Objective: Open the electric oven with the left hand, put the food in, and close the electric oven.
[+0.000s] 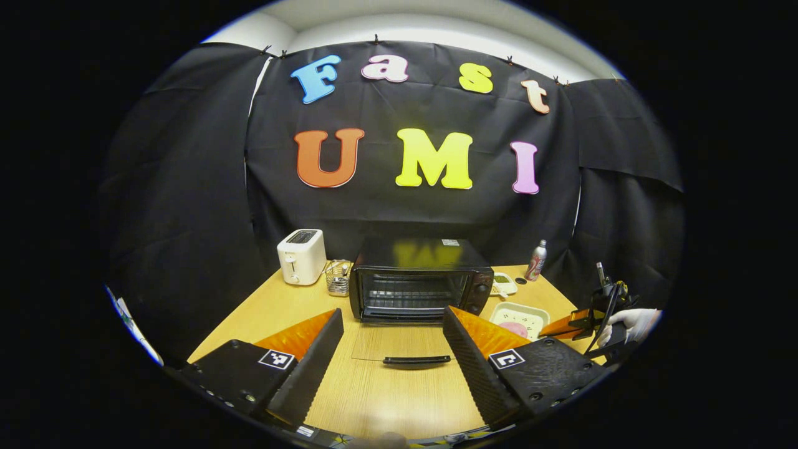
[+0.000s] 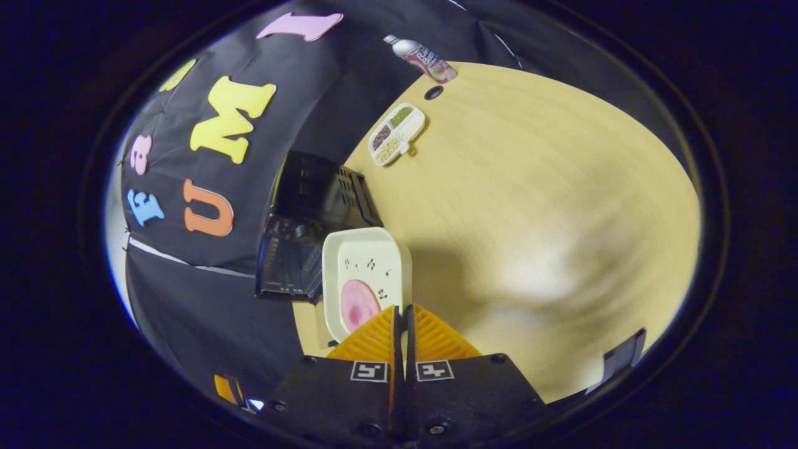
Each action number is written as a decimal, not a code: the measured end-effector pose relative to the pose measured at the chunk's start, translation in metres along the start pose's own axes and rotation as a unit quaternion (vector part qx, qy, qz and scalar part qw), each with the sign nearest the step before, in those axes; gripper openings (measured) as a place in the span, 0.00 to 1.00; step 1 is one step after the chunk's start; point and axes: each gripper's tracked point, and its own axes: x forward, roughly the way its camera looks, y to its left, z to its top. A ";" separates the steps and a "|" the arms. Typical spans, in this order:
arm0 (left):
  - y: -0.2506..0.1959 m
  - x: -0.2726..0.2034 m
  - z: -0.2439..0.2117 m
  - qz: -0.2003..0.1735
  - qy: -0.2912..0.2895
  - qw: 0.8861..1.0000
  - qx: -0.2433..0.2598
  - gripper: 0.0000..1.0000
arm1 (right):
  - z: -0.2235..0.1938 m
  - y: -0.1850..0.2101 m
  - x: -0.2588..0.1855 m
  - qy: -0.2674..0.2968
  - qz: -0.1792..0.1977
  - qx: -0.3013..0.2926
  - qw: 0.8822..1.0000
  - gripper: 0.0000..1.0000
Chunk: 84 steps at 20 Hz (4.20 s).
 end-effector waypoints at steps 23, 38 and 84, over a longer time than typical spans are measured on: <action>0.059 0.005 0.005 -0.040 -0.002 0.998 0.048 0.96 | -0.077 0.184 0.180 -0.121 0.039 0.172 0.977 0.04; 0.082 0.036 -0.010 -0.036 0.010 0.998 0.056 0.97 | -0.016 0.182 0.249 -0.210 0.072 0.212 0.952 0.04; -0.045 0.109 -0.185 -0.006 0.074 0.997 0.005 0.97 | 0.060 0.139 -0.168 -0.314 -0.069 -0.487 0.812 0.96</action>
